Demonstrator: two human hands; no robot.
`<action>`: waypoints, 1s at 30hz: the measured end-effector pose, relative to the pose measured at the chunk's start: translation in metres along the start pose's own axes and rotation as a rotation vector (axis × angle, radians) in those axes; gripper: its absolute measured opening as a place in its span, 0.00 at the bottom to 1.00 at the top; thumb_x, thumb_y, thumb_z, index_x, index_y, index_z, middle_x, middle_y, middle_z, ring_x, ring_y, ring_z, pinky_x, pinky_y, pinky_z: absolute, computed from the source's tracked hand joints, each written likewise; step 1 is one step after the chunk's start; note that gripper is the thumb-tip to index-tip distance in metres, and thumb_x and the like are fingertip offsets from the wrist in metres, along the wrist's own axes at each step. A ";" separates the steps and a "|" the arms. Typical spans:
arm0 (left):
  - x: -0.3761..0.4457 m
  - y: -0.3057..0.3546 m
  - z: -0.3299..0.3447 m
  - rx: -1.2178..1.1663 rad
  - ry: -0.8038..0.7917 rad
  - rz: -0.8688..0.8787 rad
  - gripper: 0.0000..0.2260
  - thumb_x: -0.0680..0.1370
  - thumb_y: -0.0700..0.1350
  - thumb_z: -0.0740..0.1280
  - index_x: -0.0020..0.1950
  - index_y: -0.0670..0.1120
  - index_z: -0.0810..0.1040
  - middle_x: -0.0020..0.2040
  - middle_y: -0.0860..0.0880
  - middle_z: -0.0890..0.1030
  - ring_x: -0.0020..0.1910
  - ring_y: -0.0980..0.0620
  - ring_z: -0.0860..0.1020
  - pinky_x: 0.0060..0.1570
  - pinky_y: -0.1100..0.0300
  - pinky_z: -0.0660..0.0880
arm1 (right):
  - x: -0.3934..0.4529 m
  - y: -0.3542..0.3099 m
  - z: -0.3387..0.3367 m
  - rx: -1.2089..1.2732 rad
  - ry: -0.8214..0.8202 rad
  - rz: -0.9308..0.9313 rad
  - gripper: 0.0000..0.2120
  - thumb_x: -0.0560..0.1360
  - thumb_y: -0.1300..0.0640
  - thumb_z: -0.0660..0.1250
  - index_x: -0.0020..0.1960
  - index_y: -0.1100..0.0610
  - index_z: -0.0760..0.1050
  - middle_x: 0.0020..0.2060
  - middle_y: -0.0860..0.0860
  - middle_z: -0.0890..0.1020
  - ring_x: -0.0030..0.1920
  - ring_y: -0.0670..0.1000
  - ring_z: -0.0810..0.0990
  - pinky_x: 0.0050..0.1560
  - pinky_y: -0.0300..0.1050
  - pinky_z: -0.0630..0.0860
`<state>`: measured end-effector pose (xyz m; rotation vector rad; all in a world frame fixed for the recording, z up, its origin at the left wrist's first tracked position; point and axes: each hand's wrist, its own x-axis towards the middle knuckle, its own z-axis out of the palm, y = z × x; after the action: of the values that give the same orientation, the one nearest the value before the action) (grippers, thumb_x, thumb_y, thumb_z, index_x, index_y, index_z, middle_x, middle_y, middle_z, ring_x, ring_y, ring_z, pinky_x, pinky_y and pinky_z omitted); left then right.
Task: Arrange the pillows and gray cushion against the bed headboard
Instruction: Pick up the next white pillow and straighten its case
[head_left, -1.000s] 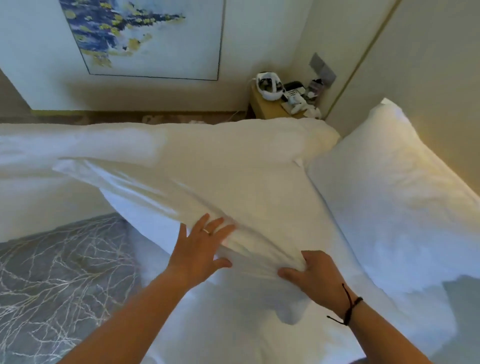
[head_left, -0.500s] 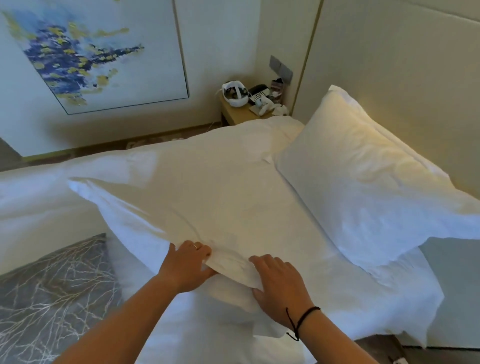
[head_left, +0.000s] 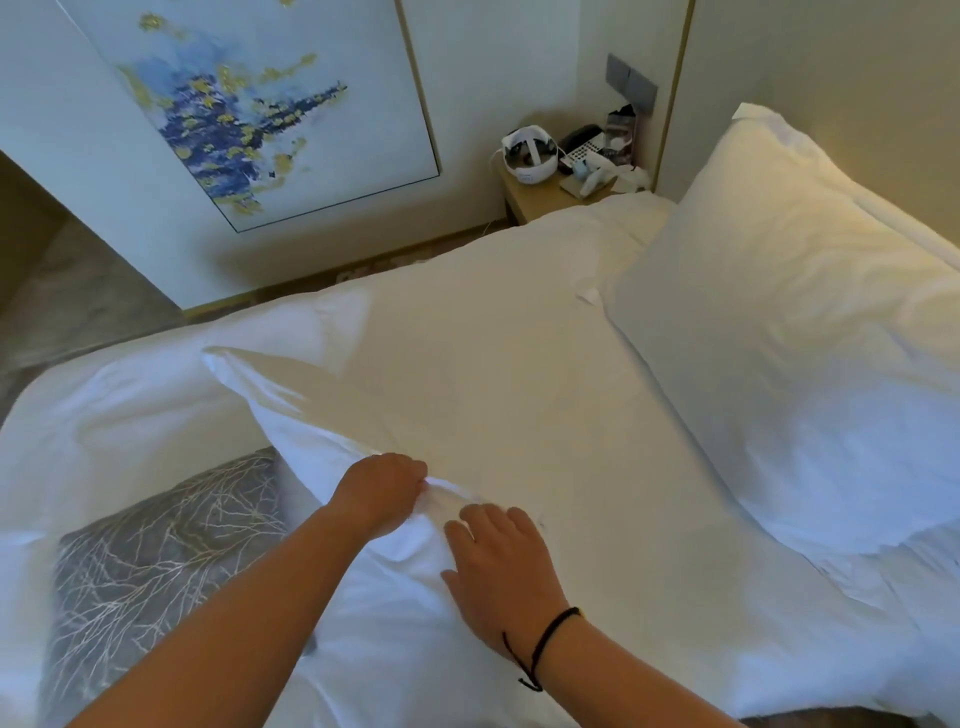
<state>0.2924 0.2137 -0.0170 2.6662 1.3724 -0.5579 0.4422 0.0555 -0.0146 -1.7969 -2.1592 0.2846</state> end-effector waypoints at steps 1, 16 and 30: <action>0.000 0.001 0.001 0.013 0.018 0.013 0.11 0.83 0.50 0.55 0.48 0.49 0.75 0.47 0.50 0.80 0.48 0.48 0.79 0.41 0.56 0.72 | 0.000 0.003 0.007 0.026 -0.149 0.087 0.17 0.73 0.46 0.66 0.56 0.55 0.72 0.53 0.52 0.75 0.52 0.56 0.74 0.54 0.51 0.71; -0.019 -0.049 0.017 0.079 0.284 0.026 0.25 0.71 0.33 0.66 0.67 0.46 0.73 0.67 0.42 0.74 0.67 0.43 0.70 0.59 0.54 0.74 | 0.008 0.015 0.030 -0.031 -0.361 0.338 0.29 0.76 0.38 0.56 0.69 0.57 0.63 0.64 0.52 0.72 0.64 0.56 0.70 0.69 0.55 0.62; 0.034 -0.124 0.053 0.194 0.060 0.193 0.43 0.75 0.54 0.69 0.80 0.56 0.42 0.81 0.48 0.50 0.80 0.46 0.48 0.77 0.47 0.45 | 0.032 -0.026 0.046 -0.140 -0.299 0.584 0.36 0.69 0.31 0.59 0.68 0.54 0.63 0.61 0.49 0.73 0.61 0.55 0.70 0.62 0.51 0.68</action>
<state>0.1967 0.3001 -0.0686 2.9494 1.1079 -0.6238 0.3968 0.0837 -0.0443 -2.5865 -1.8072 0.5767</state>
